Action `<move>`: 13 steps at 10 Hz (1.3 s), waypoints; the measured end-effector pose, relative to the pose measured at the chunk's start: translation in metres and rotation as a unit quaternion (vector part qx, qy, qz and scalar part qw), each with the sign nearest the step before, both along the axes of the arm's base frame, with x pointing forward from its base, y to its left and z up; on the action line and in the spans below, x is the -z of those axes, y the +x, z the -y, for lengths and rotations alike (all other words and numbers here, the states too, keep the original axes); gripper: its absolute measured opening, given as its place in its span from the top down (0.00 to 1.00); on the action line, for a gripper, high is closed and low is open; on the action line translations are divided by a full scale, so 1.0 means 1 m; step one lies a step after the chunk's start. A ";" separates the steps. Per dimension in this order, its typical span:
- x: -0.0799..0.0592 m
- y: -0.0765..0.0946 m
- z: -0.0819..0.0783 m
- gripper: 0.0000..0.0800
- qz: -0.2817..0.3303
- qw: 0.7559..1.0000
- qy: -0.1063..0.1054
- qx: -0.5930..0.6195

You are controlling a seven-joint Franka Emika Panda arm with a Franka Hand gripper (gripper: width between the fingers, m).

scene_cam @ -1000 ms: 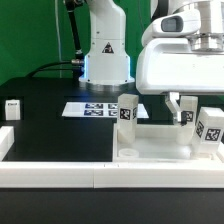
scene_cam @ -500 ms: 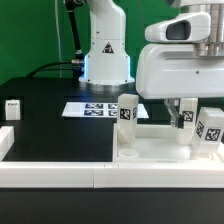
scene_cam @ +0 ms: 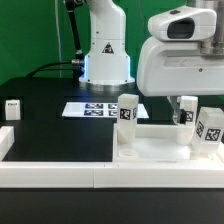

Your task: Assemble square table

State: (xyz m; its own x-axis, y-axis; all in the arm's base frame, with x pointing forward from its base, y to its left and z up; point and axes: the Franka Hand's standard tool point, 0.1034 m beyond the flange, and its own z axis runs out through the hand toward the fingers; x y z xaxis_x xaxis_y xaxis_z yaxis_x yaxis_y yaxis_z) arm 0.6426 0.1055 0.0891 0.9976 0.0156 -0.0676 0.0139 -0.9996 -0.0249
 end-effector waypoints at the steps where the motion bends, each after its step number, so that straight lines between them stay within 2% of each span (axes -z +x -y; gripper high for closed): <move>1: 0.000 0.000 0.000 0.40 0.000 1.000 0.000 0.010; 2: 0.000 0.000 0.000 0.63 -0.001 0.999 -0.003 0.049; 5: 0.000 0.000 0.000 0.63 -0.004 0.988 -0.010 0.155; 7: 0.002 -0.001 -0.003 0.63 0.009 0.967 -0.014 0.256; 8: 0.002 -0.004 -0.007 0.63 0.022 0.948 -0.010 0.316; 10: 0.002 -0.007 -0.006 0.63 0.038 0.896 0.000 0.442; 13: 0.003 -0.008 -0.003 0.63 0.026 0.828 0.003 0.560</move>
Offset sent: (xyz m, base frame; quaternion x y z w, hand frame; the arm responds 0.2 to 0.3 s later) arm 0.0000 0.0000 0.0000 0.0000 0.0000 0.1296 0.9916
